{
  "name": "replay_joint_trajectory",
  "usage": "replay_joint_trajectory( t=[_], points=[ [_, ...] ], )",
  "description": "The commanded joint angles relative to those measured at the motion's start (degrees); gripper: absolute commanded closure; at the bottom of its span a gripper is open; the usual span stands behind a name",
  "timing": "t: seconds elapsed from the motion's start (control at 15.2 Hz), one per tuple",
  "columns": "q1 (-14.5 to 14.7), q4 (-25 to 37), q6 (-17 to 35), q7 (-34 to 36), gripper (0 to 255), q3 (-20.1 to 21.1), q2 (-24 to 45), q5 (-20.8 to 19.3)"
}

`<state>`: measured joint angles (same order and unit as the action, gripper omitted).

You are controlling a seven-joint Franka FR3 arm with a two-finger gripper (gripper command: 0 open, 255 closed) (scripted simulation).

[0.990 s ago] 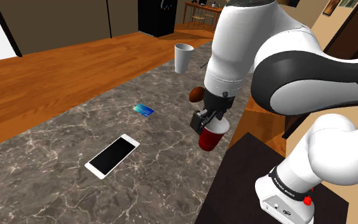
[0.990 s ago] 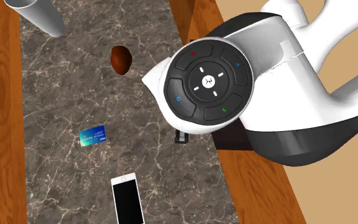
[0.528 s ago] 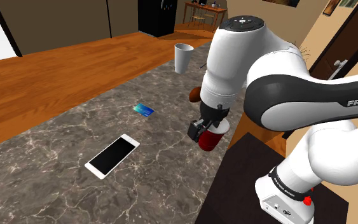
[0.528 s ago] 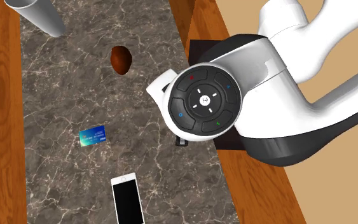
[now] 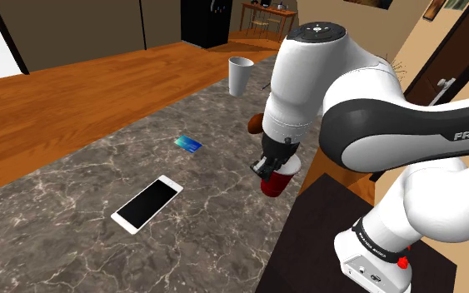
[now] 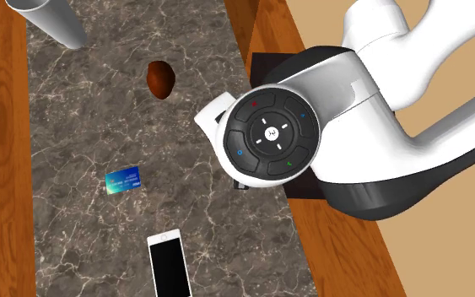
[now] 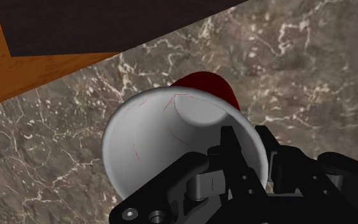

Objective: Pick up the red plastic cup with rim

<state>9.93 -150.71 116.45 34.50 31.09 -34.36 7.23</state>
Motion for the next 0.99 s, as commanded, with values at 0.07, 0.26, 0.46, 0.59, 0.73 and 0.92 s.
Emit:
replay_joint_trajectory(
  t=[0.07,0.26,0.46,0.59,0.73,0.92],
  points=[
    [0.0,0.1,0.1,0.1,255,0.1,0.1,0.0],
    [0.1,1.7,-2.6,-0.4,255,-0.7,-0.9,-0.2],
    [0.1,3.4,-5.1,-0.9,255,-1.4,-1.8,-0.3],
    [0.1,4.6,-6.8,-1.1,255,-1.8,-2.3,-0.5],
    [0.0,5.9,-8.4,-1.4,255,-2.2,-2.7,-0.6],
    [0.0,7.8,-10.8,-1.8,255,-2.8,-3.2,-0.9]
  ],
)
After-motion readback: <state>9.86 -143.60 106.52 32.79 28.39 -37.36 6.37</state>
